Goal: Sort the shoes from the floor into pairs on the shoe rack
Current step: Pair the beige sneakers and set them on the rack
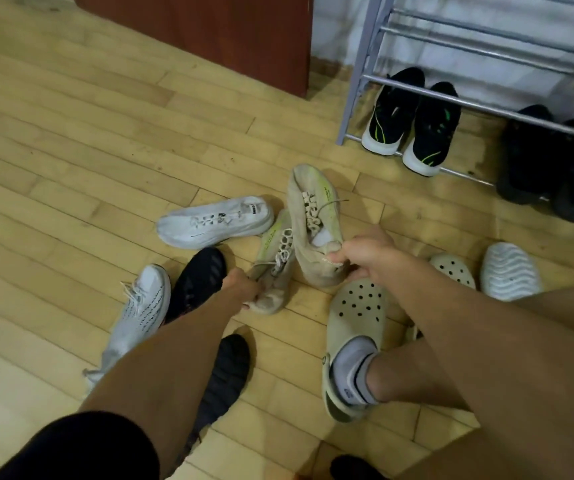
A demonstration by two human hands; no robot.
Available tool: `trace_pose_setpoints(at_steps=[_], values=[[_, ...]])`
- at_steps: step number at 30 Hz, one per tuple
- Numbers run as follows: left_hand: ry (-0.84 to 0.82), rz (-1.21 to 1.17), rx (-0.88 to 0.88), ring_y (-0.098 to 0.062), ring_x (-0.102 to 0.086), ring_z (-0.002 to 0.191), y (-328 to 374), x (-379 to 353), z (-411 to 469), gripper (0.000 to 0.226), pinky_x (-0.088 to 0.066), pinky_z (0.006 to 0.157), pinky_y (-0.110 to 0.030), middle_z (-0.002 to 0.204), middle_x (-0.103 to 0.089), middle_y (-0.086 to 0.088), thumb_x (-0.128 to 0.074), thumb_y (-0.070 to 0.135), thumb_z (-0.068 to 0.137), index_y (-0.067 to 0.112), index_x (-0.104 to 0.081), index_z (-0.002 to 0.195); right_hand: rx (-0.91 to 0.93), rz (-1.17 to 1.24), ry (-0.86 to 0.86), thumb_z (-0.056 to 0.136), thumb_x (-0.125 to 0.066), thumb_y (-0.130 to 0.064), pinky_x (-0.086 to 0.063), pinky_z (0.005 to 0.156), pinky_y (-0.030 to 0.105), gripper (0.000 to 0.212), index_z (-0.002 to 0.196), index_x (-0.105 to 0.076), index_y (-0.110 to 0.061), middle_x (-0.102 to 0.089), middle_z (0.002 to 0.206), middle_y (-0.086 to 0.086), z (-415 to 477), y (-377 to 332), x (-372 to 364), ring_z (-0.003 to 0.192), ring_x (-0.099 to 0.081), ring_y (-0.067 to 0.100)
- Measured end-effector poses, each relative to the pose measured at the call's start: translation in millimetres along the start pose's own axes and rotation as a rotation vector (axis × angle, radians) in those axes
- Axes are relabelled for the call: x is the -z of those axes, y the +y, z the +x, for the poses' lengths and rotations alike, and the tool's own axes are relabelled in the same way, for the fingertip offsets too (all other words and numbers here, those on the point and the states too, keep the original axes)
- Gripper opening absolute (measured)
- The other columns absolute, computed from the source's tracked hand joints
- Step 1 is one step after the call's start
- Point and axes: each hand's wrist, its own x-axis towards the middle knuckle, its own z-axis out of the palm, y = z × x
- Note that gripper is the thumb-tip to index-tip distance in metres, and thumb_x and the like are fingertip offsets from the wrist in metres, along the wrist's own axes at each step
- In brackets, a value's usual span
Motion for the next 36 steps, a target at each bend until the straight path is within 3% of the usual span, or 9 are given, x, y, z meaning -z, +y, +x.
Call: trace_pose_setpoints(at_steps=[3,6,8,12,16,19,25,29,36], values=[[-0.14,-0.24,0.04,-0.018,-0.056,0.056,4,2,-13,0.021,-0.05,0.046,-0.025,0.068,-0.061,-0.011,-0.072,0.016,0.081,-0.001,-0.06,0.08,-0.017,-0.009,0.007,0.068,-0.082,-0.002,-0.06,0.076,0.049,0.047,0.111,-0.063,0.003,-0.067,0.112,0.021,-11,-4,1,0.097,-0.067,0.035],[-0.203,-0.432,0.054,-0.023,-0.059,0.06,10,9,-35,0.025,-0.05,0.038,-0.023,0.074,-0.061,-0.014,-0.076,0.016,0.079,0.0,-0.057,0.076,-0.001,0.019,0.035,0.071,-0.079,0.001,-0.06,0.068,0.044,0.031,0.098,-0.065,0.003,-0.069,0.107,0.022,-25,-10,5,0.093,-0.068,0.034],[-0.245,-0.495,0.051,-0.024,-0.06,0.064,13,17,-52,0.026,-0.054,0.043,-0.027,0.078,-0.062,-0.014,-0.076,0.017,0.079,-0.001,-0.057,0.078,0.005,0.059,0.043,0.074,-0.076,0.003,-0.059,0.071,0.044,0.028,0.1,-0.064,0.002,-0.068,0.111,0.021,-38,-12,9,0.097,-0.067,0.032],[-0.366,-0.605,-0.012,-0.024,-0.062,0.08,17,32,-85,0.021,-0.052,0.077,-0.04,0.09,-0.062,-0.013,-0.07,0.01,0.083,-0.001,-0.058,0.095,0.056,0.071,0.067,0.084,-0.067,0.002,-0.056,0.074,0.039,0.036,0.118,-0.058,0.003,-0.06,0.125,0.019,-63,-17,16,0.104,-0.06,0.028],[-0.269,-0.648,-0.17,-0.024,-0.065,0.08,32,46,-113,0.015,-0.056,0.064,-0.039,0.091,-0.066,-0.012,-0.073,0.004,0.079,0.002,-0.062,0.09,0.114,0.071,0.046,0.092,-0.057,0.001,-0.045,0.1,0.042,0.043,0.133,-0.047,0.002,-0.051,0.137,0.018,-81,-23,28,0.125,-0.05,0.032],[-0.173,-0.563,-0.316,-0.022,-0.066,0.073,53,57,-127,0.017,-0.056,0.052,-0.031,0.086,-0.068,-0.009,-0.076,0.007,0.077,0.003,-0.064,0.089,0.155,0.068,0.162,0.08,-0.07,0.004,-0.054,0.088,0.045,0.041,0.12,-0.058,0.003,-0.062,0.122,0.02,-88,-30,49,0.109,-0.061,0.034],[-0.114,-0.466,-0.451,-0.022,-0.063,0.069,124,52,-151,0.014,-0.053,0.06,-0.032,0.08,-0.065,-0.009,-0.076,0.004,0.076,0.003,-0.063,0.082,0.171,0.085,0.283,0.073,-0.078,-0.001,-0.059,0.078,0.047,0.039,0.108,-0.062,0.004,-0.068,0.105,0.019,-90,-41,110,0.091,-0.068,0.034],[-0.099,-0.404,-0.524,-0.021,-0.061,0.065,181,39,-153,0.014,-0.051,0.057,-0.03,0.076,-0.064,-0.008,-0.075,0.006,0.077,0.004,-0.061,0.079,0.2,0.185,0.332,0.073,-0.077,0.001,-0.052,0.049,0.036,0.022,0.078,-0.056,-0.003,-0.059,0.079,0.01,-75,-48,154,0.068,-0.06,0.026],[-0.108,-0.415,-0.558,-0.021,-0.061,0.063,283,19,-130,0.015,-0.052,0.057,-0.031,0.074,-0.063,-0.008,-0.075,0.007,0.077,0.006,-0.06,0.077,0.227,0.263,0.356,0.076,-0.075,0.0,-0.057,0.054,0.042,0.039,0.111,-0.059,0.005,-0.062,0.106,0.019,-16,-88,214,0.09,-0.065,0.037]])
